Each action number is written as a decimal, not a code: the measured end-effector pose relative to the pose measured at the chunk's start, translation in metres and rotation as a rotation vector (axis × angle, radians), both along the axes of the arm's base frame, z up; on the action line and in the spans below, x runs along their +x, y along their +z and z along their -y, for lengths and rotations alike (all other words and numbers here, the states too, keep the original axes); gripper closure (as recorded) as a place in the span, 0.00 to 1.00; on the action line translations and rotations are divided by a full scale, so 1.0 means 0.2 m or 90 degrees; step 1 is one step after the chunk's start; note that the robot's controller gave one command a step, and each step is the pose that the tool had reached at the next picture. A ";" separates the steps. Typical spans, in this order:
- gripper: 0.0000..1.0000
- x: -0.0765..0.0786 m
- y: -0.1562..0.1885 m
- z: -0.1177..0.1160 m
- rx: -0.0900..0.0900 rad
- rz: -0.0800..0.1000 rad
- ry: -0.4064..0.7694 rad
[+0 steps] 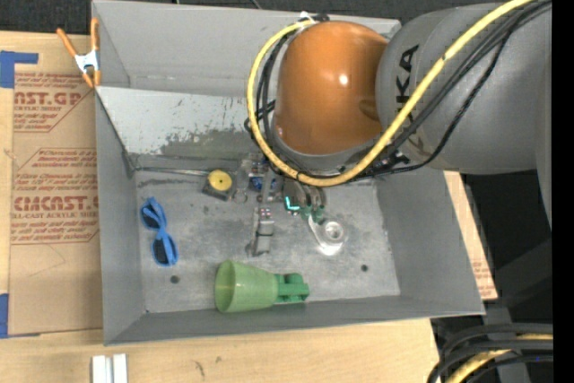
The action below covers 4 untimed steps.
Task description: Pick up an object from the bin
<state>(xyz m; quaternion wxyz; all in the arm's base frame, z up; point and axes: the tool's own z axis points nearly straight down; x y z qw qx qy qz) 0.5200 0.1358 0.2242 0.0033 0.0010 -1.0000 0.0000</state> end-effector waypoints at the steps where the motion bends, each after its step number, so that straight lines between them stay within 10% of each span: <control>1: 0.00 -0.05 -0.65 0.03 0.003 0.015 0.129; 3: 0.00 -0.17 -0.71 -0.06 0.000 0.009 0.348; 4: 1.00 -0.19 -0.71 -0.05 -0.002 -0.003 0.348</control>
Offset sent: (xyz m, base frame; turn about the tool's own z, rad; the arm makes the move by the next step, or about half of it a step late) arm -0.0189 -0.0111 -0.1542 -0.2083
